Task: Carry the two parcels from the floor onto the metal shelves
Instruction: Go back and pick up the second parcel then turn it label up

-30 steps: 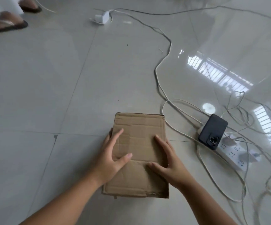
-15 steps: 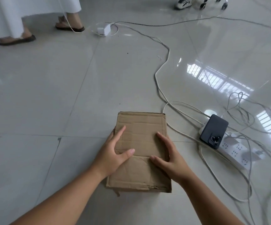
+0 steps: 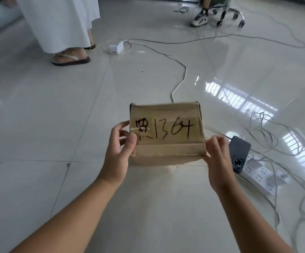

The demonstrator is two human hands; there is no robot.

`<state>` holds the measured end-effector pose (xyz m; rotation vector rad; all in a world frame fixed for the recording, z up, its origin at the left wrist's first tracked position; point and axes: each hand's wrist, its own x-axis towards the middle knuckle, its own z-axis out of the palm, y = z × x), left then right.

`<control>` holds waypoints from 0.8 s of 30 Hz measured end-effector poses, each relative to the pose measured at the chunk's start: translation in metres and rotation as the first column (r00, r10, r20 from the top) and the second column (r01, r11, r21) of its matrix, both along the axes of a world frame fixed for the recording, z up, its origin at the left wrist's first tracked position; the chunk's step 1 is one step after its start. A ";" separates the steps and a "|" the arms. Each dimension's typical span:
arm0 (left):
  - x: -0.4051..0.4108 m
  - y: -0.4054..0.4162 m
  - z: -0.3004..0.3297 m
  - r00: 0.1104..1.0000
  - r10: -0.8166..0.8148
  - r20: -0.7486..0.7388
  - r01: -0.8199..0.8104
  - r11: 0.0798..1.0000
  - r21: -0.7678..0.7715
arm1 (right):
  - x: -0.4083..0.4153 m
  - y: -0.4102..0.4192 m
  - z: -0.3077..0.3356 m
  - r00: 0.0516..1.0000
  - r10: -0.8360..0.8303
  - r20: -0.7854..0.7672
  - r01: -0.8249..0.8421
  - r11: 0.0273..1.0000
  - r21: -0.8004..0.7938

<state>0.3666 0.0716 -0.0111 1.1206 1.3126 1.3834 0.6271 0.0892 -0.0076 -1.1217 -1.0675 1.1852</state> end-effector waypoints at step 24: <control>-0.009 -0.041 -0.046 0.875 -0.321 -0.362 0.221 0.931 -0.291 | 0.018 -0.020 -0.055 0.831 0.417 0.369 -0.320 0.900 -0.296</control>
